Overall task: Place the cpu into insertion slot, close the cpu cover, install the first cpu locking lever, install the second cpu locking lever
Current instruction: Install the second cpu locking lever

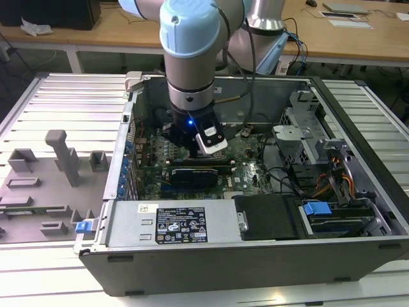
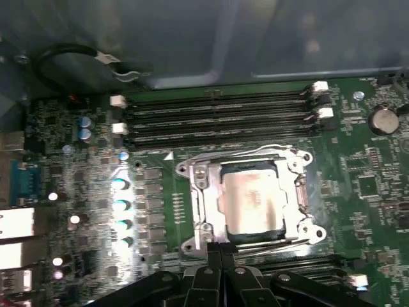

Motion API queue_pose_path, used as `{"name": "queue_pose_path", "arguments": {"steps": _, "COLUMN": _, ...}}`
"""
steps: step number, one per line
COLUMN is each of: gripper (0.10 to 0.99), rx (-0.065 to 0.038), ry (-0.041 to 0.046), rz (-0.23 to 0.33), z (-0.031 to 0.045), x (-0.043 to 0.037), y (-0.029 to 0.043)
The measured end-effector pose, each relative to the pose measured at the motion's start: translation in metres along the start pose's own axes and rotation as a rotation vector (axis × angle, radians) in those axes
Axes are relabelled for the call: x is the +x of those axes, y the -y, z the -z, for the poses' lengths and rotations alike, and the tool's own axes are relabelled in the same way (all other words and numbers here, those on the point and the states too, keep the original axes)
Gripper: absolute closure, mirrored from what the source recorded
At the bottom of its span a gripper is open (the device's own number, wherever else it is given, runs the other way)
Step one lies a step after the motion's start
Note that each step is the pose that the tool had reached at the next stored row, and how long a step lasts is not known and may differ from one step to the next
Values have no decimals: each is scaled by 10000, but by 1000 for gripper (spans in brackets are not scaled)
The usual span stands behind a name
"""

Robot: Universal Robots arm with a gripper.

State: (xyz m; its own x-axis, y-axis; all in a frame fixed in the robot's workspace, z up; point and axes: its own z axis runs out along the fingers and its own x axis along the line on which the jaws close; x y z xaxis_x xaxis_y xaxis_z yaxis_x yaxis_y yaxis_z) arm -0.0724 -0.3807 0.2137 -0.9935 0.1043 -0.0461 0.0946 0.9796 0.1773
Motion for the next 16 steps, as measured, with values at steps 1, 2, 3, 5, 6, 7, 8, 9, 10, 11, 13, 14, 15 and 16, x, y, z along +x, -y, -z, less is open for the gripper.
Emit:
{"name": "queue_pose_path", "arguments": {"steps": 1, "gripper": 980, "rx": 51, "ry": -43, "rz": -8, "z": -3, "x": -46, "y": -4}}
{"name": "queue_pose_path", "arguments": {"steps": 2, "gripper": 980, "rx": 123, "ry": -91, "rz": -18, "z": -6, "x": -93, "y": -9}}
{"name": "queue_pose_path", "arguments": {"steps": 3, "gripper": 980, "rx": 174, "ry": -117, "rz": -24, "z": -7, "x": -120, "y": -11}}
{"name": "queue_pose_path", "arguments": {"steps": 5, "gripper": 980, "rx": 340, "ry": -145, "rz": -23, "z": -15, "x": -163, "y": -47}}
{"name": "queue_pose_path", "arguments": {"steps": 6, "gripper": 980, "rx": 390, "ry": -145, "rz": -22, "z": -20, "x": -169, "y": -71}}
{"name": "queue_pose_path", "arguments": {"steps": 7, "gripper": 980, "rx": 424, "ry": -144, "rz": -19, "z": -26, "x": -173, "y": -106}}
{"name": "queue_pose_path", "arguments": {"steps": 8, "gripper": 980, "rx": 428, "ry": -144, "rz": -20, "z": -35, "x": -173, "y": -155}}
{"name": "queue_pose_path", "arguments": {"steps": 9, "gripper": 980, "rx": 428, "ry": -143, "rz": -20, "z": -43, "x": -174, "y": -196}}
{"name": "queue_pose_path", "arguments": {"steps": 10, "gripper": 980, "rx": 427, "ry": -143, "rz": -20, "z": -48, "x": -176, "y": -225}}
{"name": "queue_pose_path", "arguments": {"steps": 11, "gripper": 980, "rx": 428, "ry": -143, "rz": -19, "z": -51, "x": -181, "y": -247}}
{"name": "queue_pose_path", "arguments": {"steps": 13, "gripper": 980, "rx": 427, "ry": -144, "rz": -18, "z": -56, "x": -205, "y": -283}}
{"name": "queue_pose_path", "arguments": {"steps": 14, "gripper": 980, "rx": 426, "ry": -144, "rz": -19, "z": -56, "x": -216, "y": -293}}
{"name": "queue_pose_path", "arguments": {"steps": 15, "gripper": 980, "rx": 427, "ry": -144, "rz": -19, "z": -53, "x": -226, "y": -302}}
{"name": "queue_pose_path", "arguments": {"steps": 16, "gripper": 980, "rx": 429, "ry": -144, "rz": -19, "z": -45, "x": -232, "y": -308}}
